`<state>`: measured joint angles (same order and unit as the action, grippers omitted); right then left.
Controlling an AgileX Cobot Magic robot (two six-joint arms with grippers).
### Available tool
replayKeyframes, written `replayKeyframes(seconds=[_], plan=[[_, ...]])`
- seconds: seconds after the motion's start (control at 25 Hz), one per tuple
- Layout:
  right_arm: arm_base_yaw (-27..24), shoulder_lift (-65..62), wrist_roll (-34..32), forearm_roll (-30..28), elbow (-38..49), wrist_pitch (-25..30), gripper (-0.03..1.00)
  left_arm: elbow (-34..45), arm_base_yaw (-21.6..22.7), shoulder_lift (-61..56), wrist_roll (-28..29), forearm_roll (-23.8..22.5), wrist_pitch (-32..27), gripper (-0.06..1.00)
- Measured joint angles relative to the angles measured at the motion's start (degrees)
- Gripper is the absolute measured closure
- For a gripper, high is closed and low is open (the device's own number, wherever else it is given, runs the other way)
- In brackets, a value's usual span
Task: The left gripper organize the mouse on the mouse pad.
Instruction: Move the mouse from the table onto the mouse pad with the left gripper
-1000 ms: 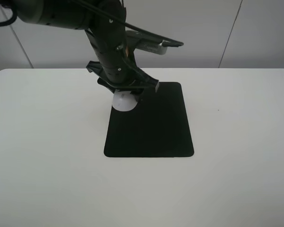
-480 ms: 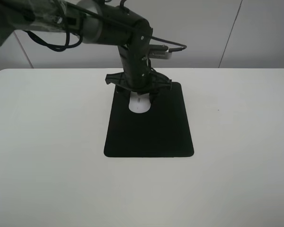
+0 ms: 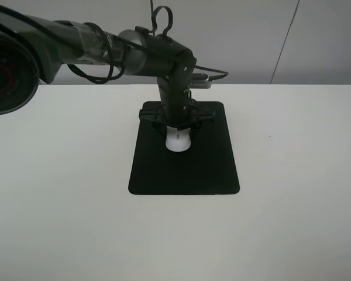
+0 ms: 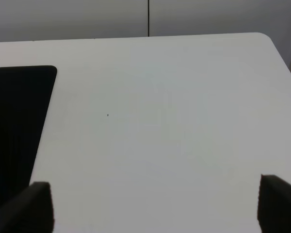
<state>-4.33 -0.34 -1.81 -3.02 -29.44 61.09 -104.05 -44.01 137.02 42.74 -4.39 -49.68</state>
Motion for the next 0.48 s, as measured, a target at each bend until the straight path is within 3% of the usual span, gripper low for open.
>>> replayKeyframes(seconds=[0.48], plan=[[0.0, 0.0, 0.0, 0.0, 0.0, 0.0, 0.14, -0.1, 0.0, 1.1, 2.1, -2.3, 1.1, 0.32]])
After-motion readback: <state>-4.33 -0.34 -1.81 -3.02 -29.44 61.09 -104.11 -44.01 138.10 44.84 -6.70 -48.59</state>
